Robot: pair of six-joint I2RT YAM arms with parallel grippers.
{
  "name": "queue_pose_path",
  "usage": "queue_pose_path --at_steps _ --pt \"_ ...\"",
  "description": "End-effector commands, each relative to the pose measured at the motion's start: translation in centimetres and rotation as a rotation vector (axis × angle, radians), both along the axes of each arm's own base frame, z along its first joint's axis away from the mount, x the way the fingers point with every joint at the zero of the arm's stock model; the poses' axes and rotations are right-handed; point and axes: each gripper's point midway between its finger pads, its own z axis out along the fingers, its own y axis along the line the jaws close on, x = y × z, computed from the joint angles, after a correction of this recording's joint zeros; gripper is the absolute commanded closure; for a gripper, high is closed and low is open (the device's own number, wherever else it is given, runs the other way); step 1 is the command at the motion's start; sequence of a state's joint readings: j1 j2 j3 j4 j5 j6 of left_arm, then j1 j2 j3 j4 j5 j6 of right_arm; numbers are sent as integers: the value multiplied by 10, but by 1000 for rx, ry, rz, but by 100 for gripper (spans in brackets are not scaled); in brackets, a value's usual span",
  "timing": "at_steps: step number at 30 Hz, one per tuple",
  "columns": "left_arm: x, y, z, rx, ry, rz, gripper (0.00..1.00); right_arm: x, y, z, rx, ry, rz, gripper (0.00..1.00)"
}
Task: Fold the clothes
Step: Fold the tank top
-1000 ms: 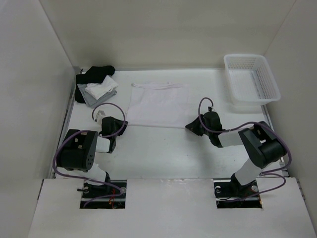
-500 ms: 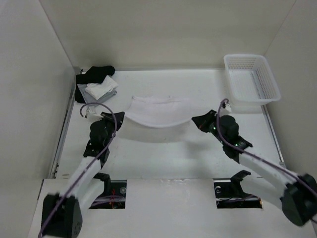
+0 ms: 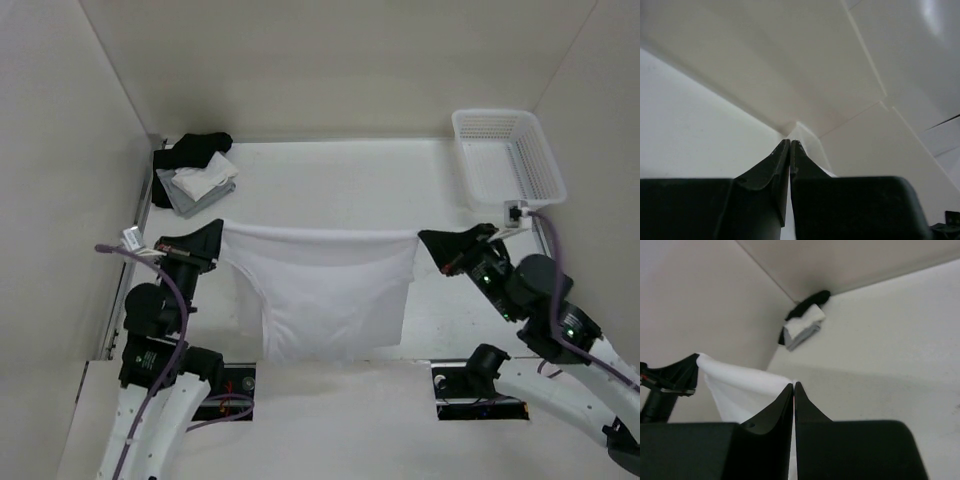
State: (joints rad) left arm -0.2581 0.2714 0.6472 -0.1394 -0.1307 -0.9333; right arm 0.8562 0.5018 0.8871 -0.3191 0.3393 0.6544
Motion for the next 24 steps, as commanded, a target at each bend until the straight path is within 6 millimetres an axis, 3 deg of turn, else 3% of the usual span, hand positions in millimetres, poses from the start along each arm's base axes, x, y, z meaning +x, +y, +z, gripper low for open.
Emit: queue_pose_path --at_steps 1,4,9,13,15,18,21,24 --pt "32 -2 -72 71 223 33 98 31 11 -57 -202 107 -51 94" --pt "57 -1 -101 93 285 55 98 68 21 -89 -215 164 -41 93" --pt "116 1 -139 102 362 105 98 154 27 -148 -176 299 -26 93" --pt "177 4 -157 91 404 156 98 225 29 -178 -169 378 -47 93" --pt "202 -4 -164 83 429 135 98 249 27 -187 -168 405 -57 94" --pt "218 -11 -161 72 425 113 98 257 23 -190 -155 421 -60 94" --pt "205 -10 -162 89 411 118 98 237 17 -190 -157 410 -67 94" --pt "177 -1 -181 82 430 119 98 205 15 -196 -147 401 -68 93"
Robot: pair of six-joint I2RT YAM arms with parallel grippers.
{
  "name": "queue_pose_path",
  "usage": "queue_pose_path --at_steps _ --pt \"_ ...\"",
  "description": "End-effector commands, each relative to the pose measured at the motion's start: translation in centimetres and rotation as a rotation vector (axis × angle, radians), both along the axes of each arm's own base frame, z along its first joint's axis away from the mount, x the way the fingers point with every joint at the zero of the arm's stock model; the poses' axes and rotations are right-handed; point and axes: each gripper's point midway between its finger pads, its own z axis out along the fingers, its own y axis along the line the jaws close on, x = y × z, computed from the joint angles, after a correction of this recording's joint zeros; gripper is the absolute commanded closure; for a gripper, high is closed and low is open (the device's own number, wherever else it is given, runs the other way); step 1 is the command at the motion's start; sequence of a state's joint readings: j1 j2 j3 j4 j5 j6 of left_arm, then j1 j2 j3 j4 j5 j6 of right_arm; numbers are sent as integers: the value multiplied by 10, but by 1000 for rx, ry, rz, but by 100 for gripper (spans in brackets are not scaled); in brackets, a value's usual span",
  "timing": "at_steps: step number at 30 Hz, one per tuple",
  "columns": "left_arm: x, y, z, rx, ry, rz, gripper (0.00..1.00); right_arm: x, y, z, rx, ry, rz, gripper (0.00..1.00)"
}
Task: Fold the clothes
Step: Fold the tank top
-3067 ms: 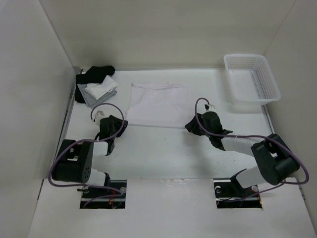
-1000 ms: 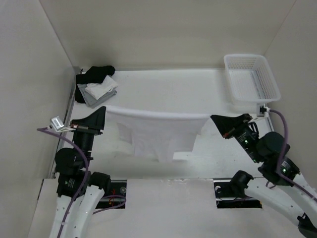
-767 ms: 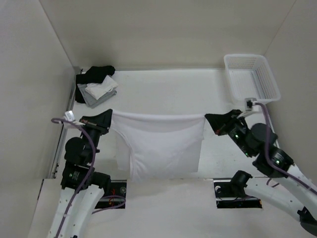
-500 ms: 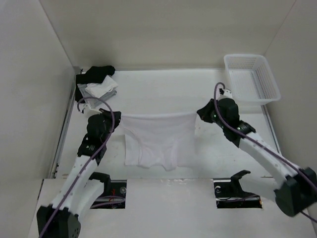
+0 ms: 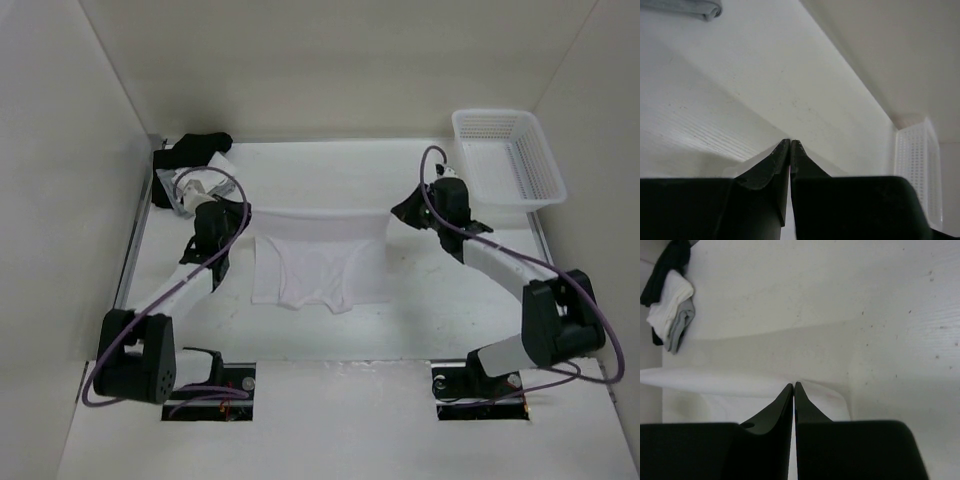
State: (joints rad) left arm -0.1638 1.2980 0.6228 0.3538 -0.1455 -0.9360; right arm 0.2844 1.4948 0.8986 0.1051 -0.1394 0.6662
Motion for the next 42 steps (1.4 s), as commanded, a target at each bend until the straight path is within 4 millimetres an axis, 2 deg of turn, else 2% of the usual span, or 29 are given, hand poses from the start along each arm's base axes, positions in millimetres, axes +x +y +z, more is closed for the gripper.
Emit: queue_pose_path --at_steps 1,4,7,12,15,18,23,27,30,32,34,36,39,42 --pt "-24 9 18 -27 -111 11 98 -26 5 26 47 -113 19 93" --pt "-59 9 -6 -53 -86 -21 98 -59 0 7 37 -95 14 93" --pt "-89 12 -22 -87 -75 -35 98 -89 -3 -7 45 -81 12 93" --pt "-124 8 -28 -118 -82 -75 98 -132 -8 -30 43 -45 14 93" --pt "-141 3 -35 -124 -64 -107 98 -150 -5 -38 55 -19 17 93" --pt "-155 -1 -47 -144 -41 -126 98 -164 -5 -44 72 5 2 95" --pt "-168 -1 -54 -131 -20 -135 99 -185 -4 -54 105 64 -24 98" --pt "-176 5 -71 -113 50 -98 98 -203 0 -77 125 159 -36 98" --pt "-177 14 -69 -95 64 -51 95 -209 2 -88 121 206 -53 97" --pt "-177 26 -66 -68 74 8 92 -208 -1 -92 105 208 -79 92" --pt "-176 34 -57 -50 49 48 88 -209 -1 -93 87 208 -84 82" --pt "-173 37 -43 -47 8 64 80 -207 -2 -91 69 195 -84 70" --pt "-167 41 -22 -33 -52 78 77 -203 0 -82 50 150 -56 54" --pt "-160 35 -11 -22 -91 49 76 -189 -1 -72 58 90 -51 42"
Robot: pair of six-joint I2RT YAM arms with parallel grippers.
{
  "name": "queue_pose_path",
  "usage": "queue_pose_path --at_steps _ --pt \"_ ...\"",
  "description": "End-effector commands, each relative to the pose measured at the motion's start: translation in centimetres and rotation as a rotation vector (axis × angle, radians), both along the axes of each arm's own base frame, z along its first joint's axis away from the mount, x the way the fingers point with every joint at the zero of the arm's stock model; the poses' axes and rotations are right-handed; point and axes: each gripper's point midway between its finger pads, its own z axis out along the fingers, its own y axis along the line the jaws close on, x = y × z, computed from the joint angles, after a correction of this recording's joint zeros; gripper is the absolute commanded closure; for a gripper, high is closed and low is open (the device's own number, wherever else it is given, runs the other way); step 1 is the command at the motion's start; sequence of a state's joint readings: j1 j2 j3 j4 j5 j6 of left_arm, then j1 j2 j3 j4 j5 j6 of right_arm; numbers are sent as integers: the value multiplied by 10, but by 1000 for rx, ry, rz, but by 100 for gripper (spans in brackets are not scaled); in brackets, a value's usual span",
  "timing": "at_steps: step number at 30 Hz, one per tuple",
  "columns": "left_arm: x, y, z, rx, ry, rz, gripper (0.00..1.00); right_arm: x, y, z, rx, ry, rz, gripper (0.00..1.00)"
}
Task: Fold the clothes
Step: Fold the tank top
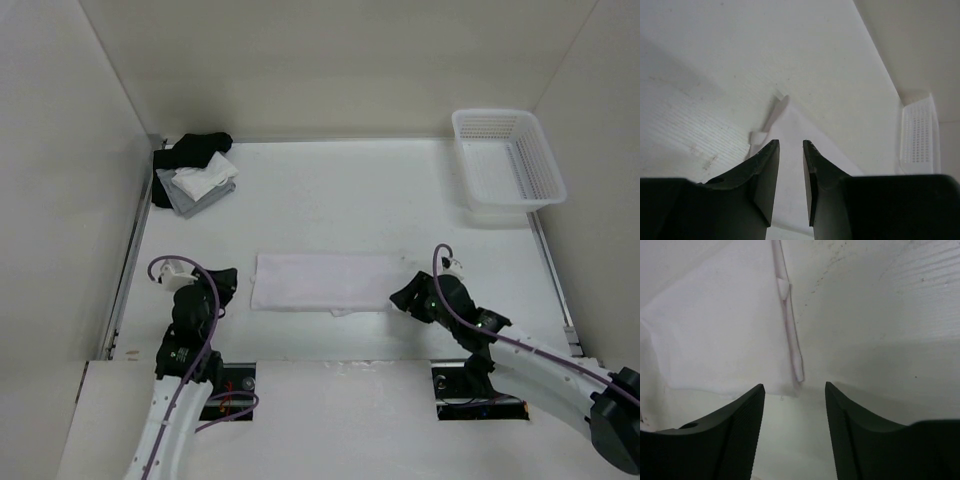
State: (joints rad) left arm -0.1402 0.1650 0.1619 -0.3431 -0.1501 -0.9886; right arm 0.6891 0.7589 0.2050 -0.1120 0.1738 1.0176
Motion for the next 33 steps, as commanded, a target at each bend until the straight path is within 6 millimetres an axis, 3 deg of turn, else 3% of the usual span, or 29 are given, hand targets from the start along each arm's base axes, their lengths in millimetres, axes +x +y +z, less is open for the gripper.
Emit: queue_pose_path --at_steps 1,8,18,20,23,28,33 --pt "15 -4 38 21 -116 -21 76 27 7 30 20 -123 11 41" --pt "33 -48 30 -21 -119 -154 77 48 19 18 92 -86 64 50" --pt "42 -77 34 -15 -161 -210 76 63 39 2 187 -16 112 66" --pt "43 -80 34 -17 -164 -219 76 68 41 -2 198 -7 107 79" --pt "42 -84 33 -18 -164 -231 76 75 29 0 200 -33 46 94" --pt "40 -96 29 -31 -158 -266 76 74 -7 15 117 -85 -66 99" --pt "39 -115 31 -37 -169 -311 76 71 -33 65 2 -191 -102 98"
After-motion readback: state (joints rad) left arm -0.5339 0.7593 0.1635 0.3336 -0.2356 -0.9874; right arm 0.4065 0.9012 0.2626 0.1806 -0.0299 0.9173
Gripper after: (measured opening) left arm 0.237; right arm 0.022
